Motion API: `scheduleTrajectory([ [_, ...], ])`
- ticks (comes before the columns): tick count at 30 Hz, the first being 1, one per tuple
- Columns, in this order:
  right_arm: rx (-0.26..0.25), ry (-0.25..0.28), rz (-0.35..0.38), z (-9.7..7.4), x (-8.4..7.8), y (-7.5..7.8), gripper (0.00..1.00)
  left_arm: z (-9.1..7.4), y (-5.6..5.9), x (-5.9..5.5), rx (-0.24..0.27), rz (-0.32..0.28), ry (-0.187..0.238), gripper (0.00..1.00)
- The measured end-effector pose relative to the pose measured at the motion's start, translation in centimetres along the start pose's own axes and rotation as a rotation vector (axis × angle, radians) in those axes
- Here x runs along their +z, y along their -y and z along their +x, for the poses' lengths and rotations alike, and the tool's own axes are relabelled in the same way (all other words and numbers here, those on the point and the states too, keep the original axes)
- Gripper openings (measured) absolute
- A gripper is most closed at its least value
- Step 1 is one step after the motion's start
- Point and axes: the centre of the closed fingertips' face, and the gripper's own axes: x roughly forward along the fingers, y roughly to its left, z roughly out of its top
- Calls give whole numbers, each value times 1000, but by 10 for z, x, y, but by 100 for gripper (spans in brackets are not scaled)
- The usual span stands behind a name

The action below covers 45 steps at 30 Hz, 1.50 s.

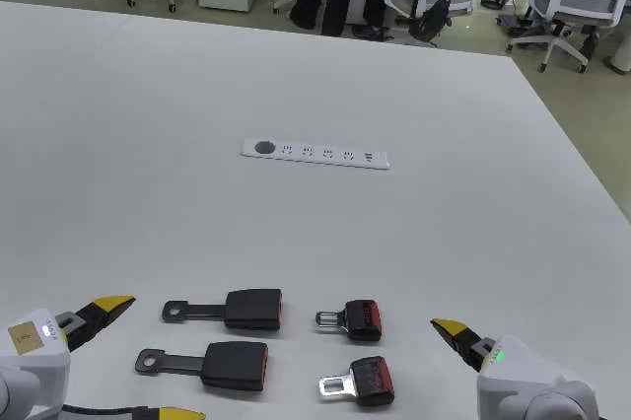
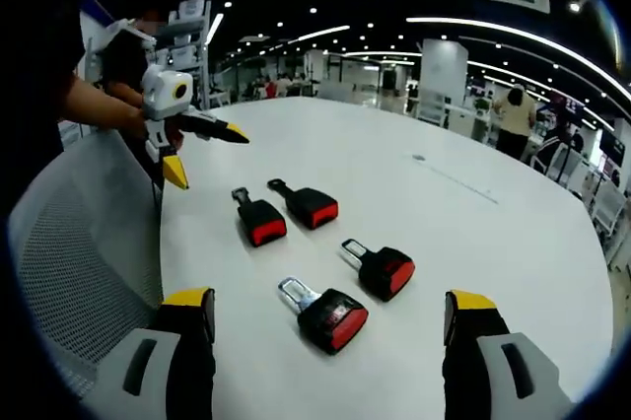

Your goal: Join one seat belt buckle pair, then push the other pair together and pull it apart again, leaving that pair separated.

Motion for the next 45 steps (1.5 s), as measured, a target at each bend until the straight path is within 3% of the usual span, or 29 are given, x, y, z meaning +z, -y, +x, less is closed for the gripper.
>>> scheduleTrajectory([
  [45, -12, 0, -8, -1, 0, 3, 98, 0, -7, -1, 3, 4, 5, 100],
])
